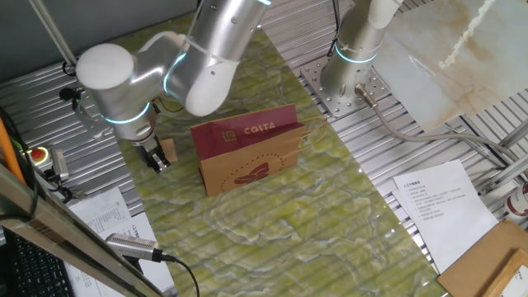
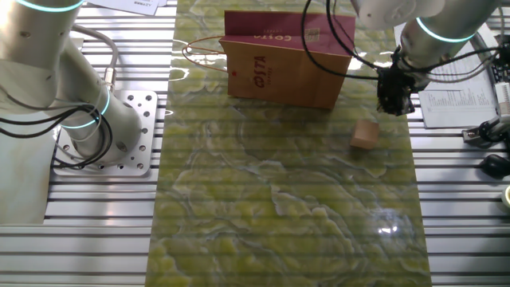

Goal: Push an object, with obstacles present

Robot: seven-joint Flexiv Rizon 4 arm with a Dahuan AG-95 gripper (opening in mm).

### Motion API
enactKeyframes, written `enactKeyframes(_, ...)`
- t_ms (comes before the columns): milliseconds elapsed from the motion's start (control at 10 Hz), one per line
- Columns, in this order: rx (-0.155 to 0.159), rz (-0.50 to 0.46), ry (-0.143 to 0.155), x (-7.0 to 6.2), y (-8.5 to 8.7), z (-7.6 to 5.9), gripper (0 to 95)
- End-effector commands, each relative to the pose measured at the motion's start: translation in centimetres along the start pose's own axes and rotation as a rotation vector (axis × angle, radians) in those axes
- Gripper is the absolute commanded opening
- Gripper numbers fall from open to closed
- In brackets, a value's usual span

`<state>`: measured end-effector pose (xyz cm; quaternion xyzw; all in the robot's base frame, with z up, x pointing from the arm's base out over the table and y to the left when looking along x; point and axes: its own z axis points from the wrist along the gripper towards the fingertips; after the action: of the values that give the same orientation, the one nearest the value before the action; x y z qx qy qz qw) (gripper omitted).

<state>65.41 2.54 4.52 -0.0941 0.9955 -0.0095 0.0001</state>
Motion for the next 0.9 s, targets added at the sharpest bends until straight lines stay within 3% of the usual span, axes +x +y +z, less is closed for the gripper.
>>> enactKeyframes(100,0.012,-0.087,-0.001,0.0,-1.4,0.4,0.0)
enactKeyframes(600,0.015,-0.125,0.006,0.6,-4.5,1.2,0.0)
enactKeyframes(900,-0.030,-0.104,-0.002,0.5,-4.3,1.1,0.0)
